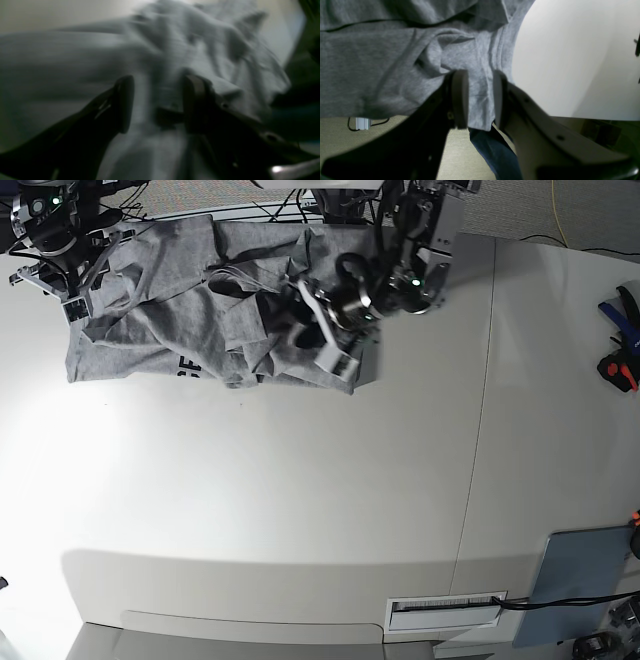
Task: Fold the T-shirt properly
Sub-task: 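Fold the strip end with the left gripper toward the right gripper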
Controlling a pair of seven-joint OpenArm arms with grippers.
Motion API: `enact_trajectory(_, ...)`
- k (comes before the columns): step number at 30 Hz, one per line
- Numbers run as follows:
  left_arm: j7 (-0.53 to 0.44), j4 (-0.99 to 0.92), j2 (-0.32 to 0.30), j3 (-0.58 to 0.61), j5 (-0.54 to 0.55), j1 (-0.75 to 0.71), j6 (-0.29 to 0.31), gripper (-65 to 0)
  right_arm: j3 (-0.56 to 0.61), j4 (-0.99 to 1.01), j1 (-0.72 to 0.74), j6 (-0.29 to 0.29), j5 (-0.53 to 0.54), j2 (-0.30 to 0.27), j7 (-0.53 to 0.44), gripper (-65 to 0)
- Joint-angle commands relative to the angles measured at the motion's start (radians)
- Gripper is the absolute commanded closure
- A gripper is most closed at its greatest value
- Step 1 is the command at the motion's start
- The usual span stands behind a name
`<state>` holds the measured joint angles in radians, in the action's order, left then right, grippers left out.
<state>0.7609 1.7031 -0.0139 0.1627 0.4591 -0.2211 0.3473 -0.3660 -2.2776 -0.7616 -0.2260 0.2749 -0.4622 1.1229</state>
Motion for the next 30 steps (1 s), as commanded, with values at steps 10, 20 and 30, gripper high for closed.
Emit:
enact_trajectory(10, 0.076, -0.039, 0.008, 0.032, 0.087, 0.003, 0.031, -32.0, -0.008, -0.014, -0.006, 0.005, -0.006, -0.012, -0.013, -17.2)
enact_trajectory(20, 0.018, -0.067, 0.014, 0.084, 0.137, 0.013, 0.039, -15.5, -0.008, -0.014, -0.006, 0.005, -0.006, -0.012, -0.002, -17.2)
enact_trajectory(30, -0.057, -0.067, 0.021, 0.084, 0.191, 0.076, 0.038, 0.0, -0.008, -0.014, -0.006, 0.005, -0.006, -0.012, -0.003, -17.2)
